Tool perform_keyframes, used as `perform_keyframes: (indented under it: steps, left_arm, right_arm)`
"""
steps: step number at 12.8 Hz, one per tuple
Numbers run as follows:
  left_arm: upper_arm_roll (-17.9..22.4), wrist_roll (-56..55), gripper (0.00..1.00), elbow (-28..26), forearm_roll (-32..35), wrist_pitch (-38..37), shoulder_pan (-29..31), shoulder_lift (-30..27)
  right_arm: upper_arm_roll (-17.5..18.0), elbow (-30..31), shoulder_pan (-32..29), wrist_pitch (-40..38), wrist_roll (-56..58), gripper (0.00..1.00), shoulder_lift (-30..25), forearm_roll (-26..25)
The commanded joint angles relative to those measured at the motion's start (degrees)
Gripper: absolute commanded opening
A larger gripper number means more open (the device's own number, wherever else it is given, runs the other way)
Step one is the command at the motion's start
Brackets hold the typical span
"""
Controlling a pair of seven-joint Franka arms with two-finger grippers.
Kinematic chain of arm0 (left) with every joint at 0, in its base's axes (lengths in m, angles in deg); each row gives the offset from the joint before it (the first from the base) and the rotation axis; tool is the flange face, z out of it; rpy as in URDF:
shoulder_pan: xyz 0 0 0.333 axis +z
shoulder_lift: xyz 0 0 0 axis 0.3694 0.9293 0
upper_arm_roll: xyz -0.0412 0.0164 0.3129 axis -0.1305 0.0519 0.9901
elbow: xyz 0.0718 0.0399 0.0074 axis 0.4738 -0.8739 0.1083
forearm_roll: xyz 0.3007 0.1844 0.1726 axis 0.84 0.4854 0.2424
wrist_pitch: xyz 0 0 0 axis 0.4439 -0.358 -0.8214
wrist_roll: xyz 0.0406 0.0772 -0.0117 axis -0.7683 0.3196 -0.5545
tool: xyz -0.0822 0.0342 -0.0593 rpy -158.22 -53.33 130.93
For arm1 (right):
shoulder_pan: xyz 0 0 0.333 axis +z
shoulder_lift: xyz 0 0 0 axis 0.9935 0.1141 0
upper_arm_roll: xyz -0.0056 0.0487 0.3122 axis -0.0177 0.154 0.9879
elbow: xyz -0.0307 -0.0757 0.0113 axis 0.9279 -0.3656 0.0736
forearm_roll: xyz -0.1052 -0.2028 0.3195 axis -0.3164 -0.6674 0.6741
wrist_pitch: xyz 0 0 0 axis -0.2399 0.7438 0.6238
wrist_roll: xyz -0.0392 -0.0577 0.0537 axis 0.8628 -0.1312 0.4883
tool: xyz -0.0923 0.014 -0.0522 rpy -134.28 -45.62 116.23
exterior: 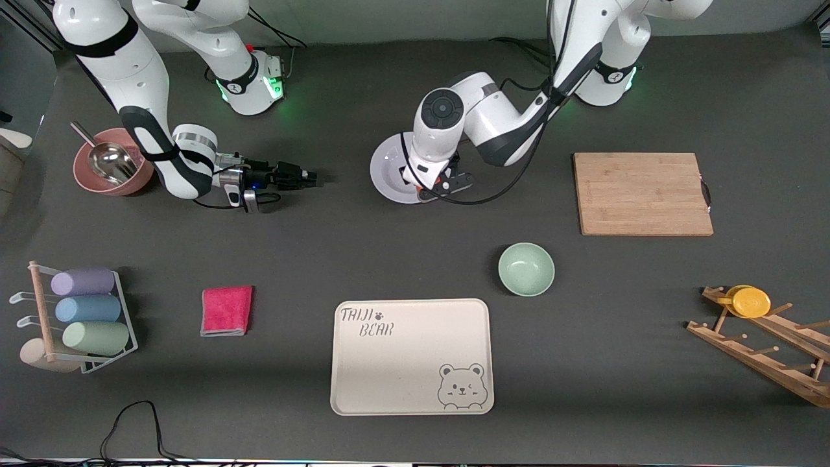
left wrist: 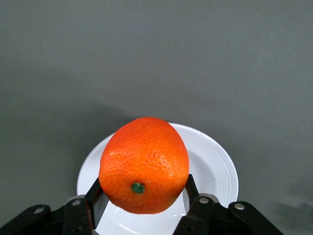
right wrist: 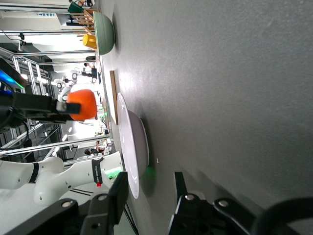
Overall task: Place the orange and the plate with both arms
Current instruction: 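Lower the orange onto the white plate and open the left gripper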
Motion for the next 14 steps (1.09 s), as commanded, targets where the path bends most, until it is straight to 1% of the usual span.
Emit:
perform_keyframes:
  steps: [1,4,7,9,10,11,14]
  left_arm:
    - [0.43,-4.25,0.00,1.42,3.14,2.15,-2.69,3.38]
    - [0.43,-5.48,0.00,1.16,3.58,4.62,-3.83,5.49]
    - [0.52,-7.33,0.00,1.07,3.67,4.98,-5.50,6.20]
    - [0.43,-8.03,0.00,0.98,3.59,5.59,-5.51,6.99]
    - [0.52,-9.43,0.51,0.98,3.67,5.68,-5.50,7.08]
    - [0.52,-9.79,1.00,0.98,3.85,5.68,-5.77,7.08]
    - [0.52,-10.23,1.00,1.07,3.85,5.42,-5.68,6.73]
  right_arm:
    - [-0.11,-0.64,0.48,-0.48,1.76,0.45,1.35,1.41]
    - [-0.11,-0.64,0.48,-0.48,1.76,0.45,1.26,1.41]
    - [-0.02,-0.64,0.48,-0.48,1.76,0.45,1.35,1.41]
    - [-0.02,-0.64,0.57,-0.48,1.76,0.45,1.44,1.41]
    - [-0.02,-0.64,0.57,-0.48,1.76,0.45,1.53,1.41]
    - [-0.02,-0.64,0.57,-0.48,1.76,0.45,1.53,1.41]
    - [-0.02,-0.64,0.57,-0.48,1.85,0.45,1.53,1.41]
